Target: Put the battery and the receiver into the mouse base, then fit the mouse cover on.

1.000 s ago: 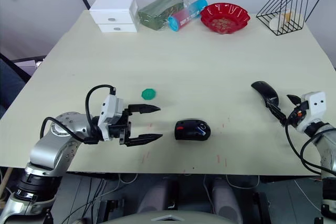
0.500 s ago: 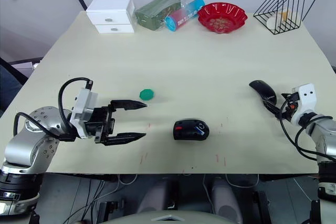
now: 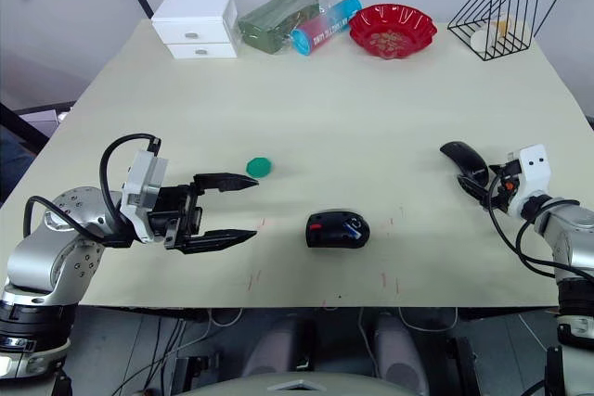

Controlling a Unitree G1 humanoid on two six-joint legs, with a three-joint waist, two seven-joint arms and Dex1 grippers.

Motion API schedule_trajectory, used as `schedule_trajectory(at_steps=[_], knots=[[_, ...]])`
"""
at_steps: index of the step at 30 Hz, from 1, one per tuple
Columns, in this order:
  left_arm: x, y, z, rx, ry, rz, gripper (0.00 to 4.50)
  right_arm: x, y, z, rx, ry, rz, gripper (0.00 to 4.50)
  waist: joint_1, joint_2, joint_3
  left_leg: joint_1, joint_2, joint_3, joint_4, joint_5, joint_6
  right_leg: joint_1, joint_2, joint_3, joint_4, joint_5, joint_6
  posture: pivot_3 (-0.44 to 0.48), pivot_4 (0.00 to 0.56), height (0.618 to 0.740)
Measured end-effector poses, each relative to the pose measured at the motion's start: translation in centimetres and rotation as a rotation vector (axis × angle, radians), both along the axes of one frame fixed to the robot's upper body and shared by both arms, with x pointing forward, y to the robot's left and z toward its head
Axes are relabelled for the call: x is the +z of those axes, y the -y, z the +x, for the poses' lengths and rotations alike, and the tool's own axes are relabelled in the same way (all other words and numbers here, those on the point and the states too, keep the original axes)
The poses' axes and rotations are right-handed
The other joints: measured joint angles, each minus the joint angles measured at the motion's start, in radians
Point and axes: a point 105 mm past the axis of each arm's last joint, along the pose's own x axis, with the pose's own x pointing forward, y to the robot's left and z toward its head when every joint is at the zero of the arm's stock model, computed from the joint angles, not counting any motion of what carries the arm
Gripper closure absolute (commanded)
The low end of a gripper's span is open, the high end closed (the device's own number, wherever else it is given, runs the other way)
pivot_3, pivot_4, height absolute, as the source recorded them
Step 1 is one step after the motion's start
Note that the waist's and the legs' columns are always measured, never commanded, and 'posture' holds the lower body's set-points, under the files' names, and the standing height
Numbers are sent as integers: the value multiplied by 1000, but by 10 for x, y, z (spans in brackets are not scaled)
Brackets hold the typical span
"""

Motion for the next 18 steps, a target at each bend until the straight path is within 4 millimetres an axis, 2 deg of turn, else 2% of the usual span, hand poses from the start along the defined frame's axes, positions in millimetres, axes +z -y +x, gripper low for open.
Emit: schedule_trajectory(at_steps=[18], knots=[[2,2,0,-8,10,-1,118,-2,-1,1,-11,-1,5,0,0,0,0,0,0,0,0,0,0,0,0,0,0,0,0,0,150,740]])
